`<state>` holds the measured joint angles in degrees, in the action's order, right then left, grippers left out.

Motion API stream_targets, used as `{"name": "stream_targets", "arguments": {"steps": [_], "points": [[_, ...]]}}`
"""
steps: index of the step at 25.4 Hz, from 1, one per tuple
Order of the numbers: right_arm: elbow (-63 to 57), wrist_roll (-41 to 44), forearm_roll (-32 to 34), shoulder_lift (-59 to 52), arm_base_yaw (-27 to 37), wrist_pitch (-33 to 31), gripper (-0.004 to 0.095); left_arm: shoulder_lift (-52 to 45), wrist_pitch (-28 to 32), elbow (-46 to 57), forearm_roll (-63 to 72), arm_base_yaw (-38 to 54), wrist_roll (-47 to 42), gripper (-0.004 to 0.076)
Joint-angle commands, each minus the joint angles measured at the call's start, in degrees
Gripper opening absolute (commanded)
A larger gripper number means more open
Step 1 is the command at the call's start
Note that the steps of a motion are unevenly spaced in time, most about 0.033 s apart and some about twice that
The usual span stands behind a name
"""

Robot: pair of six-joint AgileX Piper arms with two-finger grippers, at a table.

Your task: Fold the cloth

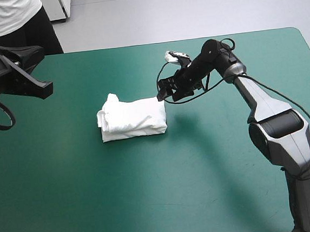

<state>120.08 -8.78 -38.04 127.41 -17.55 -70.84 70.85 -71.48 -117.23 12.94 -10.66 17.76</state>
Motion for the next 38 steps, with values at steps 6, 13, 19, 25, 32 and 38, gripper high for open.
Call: {"name": "stream_targets", "arguments": {"steps": [6,13,19,25,32,38], "points": [[1.26,-1.71,-6.67,0.11,0.29,-0.66,0.0627,-0.94,3.73,-0.82,1.15,0.00,-0.57,-0.0009],[1.26,-1.96,-8.51,3.94,-3.21,-0.66,0.0626,-0.94,4.33,-0.82,1.03,0.00,-0.48,-0.0009],[1.26,-1.96,-8.52,4.62,-3.67,-0.66,0.0413,-0.94,4.86,-0.82,0.90,0.00,-0.30,-0.0009],[1.26,-1.96,-6.22,4.62,-3.67,-0.66,-0.0008,-0.94,5.08,-0.82,0.79,0.00,-0.30,-0.0009],[1.26,-1.27,-0.39,4.39,-2.67,-0.66,-0.0014,-0.94,5.41,-0.82,0.79,0.00,-0.30,-0.0009],[1.26,0.70,7.91,1.49,1.00,-0.66,-0.0014,-0.94,5.41,-0.82,0.79,0.00,-0.30,-0.0010]]}}
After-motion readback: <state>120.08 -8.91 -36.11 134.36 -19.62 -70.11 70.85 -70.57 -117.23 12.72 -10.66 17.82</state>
